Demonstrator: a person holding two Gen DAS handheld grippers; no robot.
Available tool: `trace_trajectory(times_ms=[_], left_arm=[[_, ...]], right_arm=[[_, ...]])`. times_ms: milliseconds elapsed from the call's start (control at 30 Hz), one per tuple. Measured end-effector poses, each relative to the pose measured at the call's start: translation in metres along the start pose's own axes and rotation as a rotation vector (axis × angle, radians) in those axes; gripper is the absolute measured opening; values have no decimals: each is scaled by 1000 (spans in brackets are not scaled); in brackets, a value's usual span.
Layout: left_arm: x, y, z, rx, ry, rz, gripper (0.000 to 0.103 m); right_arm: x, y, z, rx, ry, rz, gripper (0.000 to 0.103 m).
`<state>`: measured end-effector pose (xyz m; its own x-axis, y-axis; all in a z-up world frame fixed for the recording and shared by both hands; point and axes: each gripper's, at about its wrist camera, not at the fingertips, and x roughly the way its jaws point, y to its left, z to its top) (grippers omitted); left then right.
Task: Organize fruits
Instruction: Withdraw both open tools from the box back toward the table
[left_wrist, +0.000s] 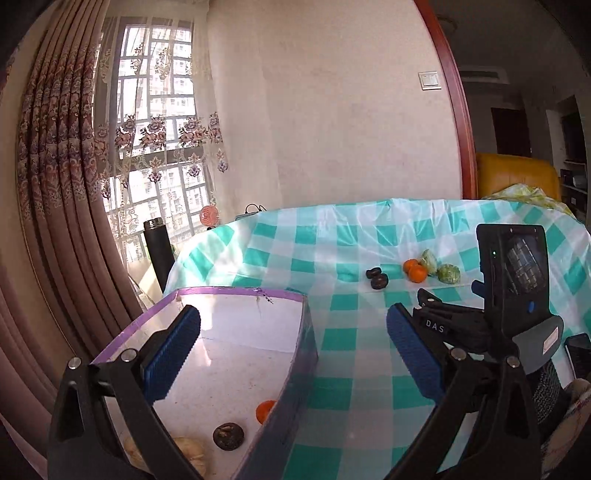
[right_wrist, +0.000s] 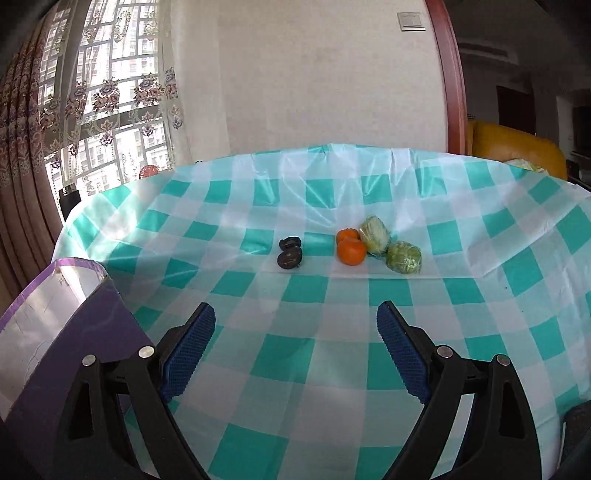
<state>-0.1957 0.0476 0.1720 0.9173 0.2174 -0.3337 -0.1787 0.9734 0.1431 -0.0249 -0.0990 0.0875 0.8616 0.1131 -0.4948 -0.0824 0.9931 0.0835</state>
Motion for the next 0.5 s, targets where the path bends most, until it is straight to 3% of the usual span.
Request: trace_trajectory(times_ms=[200, 333, 500], left_arm=[[79, -61, -9, -66, 194, -179, 101], [139, -90, -27, -78, 286, -170, 101], [200, -105, -43, -98, 350, -139, 101]], right_arm=[[31, -61, -1, 61, 78, -157, 87], [53, -86, -11, 80, 160, -200, 87], [70, -108, -19, 184, 245, -181, 86]])
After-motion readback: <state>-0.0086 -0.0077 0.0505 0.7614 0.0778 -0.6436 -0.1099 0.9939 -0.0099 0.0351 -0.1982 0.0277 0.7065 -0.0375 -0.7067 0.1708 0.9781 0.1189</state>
